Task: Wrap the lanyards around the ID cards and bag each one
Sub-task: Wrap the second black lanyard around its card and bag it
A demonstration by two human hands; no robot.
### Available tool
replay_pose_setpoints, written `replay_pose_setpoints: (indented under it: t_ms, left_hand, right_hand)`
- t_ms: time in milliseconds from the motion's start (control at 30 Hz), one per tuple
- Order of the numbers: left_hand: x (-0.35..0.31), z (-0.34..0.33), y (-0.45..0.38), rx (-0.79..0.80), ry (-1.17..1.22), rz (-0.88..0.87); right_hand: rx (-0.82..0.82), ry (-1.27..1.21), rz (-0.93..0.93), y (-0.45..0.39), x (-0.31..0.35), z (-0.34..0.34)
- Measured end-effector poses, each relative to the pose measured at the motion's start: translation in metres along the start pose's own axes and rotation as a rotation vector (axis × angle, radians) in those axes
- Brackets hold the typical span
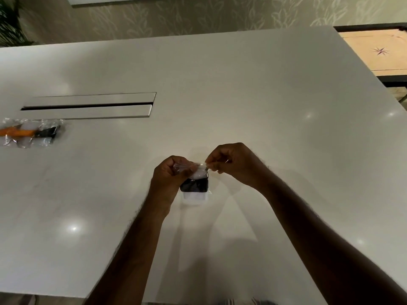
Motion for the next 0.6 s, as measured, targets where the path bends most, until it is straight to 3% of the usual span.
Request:
replay_pose_setpoints:
  t_ms: [267, 600]
  left_hand:
    - [-0.007, 0.0, 0.002, 0.133, 0.09, 0.02]
    - [-0.009, 0.012, 0.001, 0.04, 0.081, 0.021]
  right_hand:
    - [-0.094, -0.074, 0.02, -0.002, 0.0, 0.009]
    - [-0.183, -0.126, 0.023, -0.001, 0.002, 0.015]
Point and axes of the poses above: each hand's wrist, its own y-axis away from the middle knuckle, its own z-axis out of the back of the hand, x = y × z, the point moved 7 cm from there along -y, towards the middle knuckle, and after that the axes turned 7 degrees about z, right-handed, at the moved point
